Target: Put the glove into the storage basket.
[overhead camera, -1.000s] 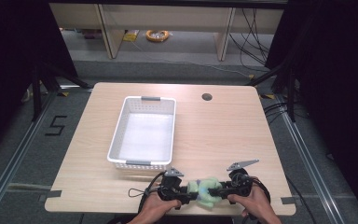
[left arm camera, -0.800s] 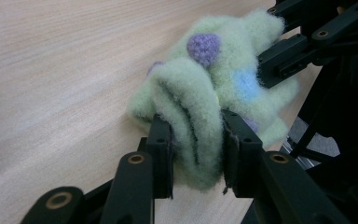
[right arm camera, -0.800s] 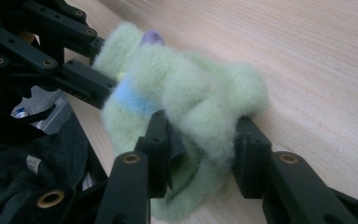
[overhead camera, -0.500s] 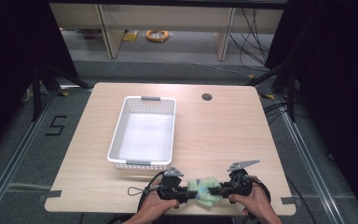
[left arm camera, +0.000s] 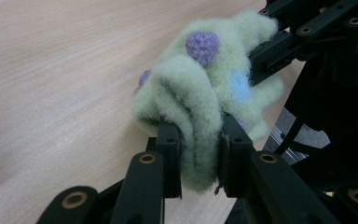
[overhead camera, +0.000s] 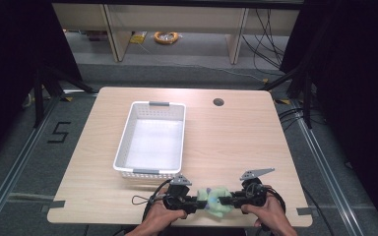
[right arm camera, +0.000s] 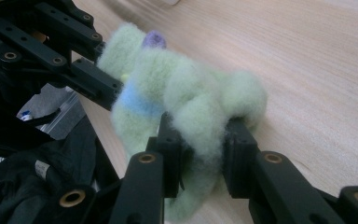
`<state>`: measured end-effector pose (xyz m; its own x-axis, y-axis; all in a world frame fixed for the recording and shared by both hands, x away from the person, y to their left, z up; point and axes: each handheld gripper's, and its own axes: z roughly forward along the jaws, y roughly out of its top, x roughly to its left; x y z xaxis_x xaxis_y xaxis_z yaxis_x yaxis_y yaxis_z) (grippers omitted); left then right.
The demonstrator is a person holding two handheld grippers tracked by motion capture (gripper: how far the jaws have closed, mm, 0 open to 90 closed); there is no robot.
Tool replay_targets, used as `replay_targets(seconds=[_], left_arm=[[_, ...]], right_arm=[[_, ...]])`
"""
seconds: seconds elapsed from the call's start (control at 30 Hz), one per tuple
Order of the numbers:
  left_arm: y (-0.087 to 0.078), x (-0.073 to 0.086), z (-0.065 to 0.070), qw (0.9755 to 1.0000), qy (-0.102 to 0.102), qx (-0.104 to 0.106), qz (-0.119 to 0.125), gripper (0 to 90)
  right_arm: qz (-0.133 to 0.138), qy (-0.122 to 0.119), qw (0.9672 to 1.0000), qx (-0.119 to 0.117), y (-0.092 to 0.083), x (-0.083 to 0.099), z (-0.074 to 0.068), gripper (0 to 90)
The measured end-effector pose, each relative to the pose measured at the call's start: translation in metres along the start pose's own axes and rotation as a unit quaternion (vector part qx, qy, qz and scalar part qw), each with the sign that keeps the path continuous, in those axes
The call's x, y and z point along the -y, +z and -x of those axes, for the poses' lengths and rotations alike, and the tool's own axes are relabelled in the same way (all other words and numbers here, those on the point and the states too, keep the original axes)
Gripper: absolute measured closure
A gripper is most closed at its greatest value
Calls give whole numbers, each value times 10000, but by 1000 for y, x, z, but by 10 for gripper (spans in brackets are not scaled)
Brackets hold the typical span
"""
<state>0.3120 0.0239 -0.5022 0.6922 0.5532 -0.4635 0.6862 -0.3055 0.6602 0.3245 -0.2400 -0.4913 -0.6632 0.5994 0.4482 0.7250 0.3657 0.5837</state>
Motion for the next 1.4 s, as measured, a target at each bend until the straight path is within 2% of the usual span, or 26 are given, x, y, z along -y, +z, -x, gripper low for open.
replay_targets(seconds=[0.03,0.13,0.17,0.33,0.4,0.43,0.47,0.5,0.53,0.6,0.63,0.67,0.73,0.77,0.87,0.9,0.93,0.97,1.03,1.07,1.13,1.17,1.2,1.33,1.4], left_arm=[[-3,-1,0,10000,7,2,28,734],[-6,-3,1,10000,56,9,40,734],[-11,-5,2,9999,65,44,93,734],[-21,-10,4,9997,112,41,199,733],[-27,-12,4,9996,143,54,217,734],[-34,-16,4,9995,187,32,256,734],[-37,-18,5,9994,183,26,285,734],[-41,-21,5,9993,214,4,303,734],[-46,-24,5,9993,221,10,309,734],[-50,-26,5,9992,226,-8,323,733],[-58,-32,4,9989,269,-9,390,733],[-63,-35,4,9986,304,-103,418,733],[-71,-40,4,9983,364,-124,440,733],[-75,-42,3,9983,348,-115,462,733],[-81,-46,0,9981,325,-176,503,733],[-87,-50,-4,9982,303,-174,495,733],[-89,-51,-6,9981,239,-217,524,732],[-92,-53,-9,9983,272,-214,476,732],[-98,-56,-13,9984,218,-224,466,732],[-100,-57,-15,9982,186,-276,489,732],[-104,-58,-17,9982,198,-305,468,731],[-109,-61,-21,9982,160,-344,463,731],[-109,-61,-21,9982,160,-344,463,731],[-121,-65,-31,9980,80,-414,461,731],[-127,-68,-36,9980,32,-423,475,731]], right_arm=[[27,-36,9998,-175,0,-1,-1,732],[41,-17,9999,-165,-1,-3,-2,733],[79,-94,9999,-52,-2,-6,-5,734],[152,-208,9997,-37,-5,-14,-11,735],[194,-247,9995,100,-8,-22,-18,735],[210,-208,9996,4,-8,-25,-21,735],[247,-340,9991,104,-9,-29,-22,736],[246,-243,9994,-3,-10,-32,-26,735],[269,-351,9990,116,-11,-36,-28,736],[300,-478,9984,43,-13,-45,-32,736],[316,-541,9980,63,-14,-50,-34,736],[296,-482,9984,85,-16,-54,-38,736],[372,-639,9973,40,-16,-64,-40,736],[367,-577,9976,68,-17,-69,-43,736],[343,-647,9973,36,-16,-82,-48,736],[333,-718,9968,93,-15,-87,-48,736],[327,-634,9974,28,-14,-91,-51,736],[288,-657,9974,78,-13,-95,-52,736],[299,-784,9965,64,-9,-103,-52,736],[262,-701,9972,60,-7,-107,-55,736],[269,-765,9967,47,-5,-111,-54,736],[244,-819,9963,57,-1,-118,-56,736],[208,-769,9968,43,1,-122,-58,736],[141,-833,9964,44,6,-135,-62,736],[75,-887,9960,71,12,-150,-65,736]])
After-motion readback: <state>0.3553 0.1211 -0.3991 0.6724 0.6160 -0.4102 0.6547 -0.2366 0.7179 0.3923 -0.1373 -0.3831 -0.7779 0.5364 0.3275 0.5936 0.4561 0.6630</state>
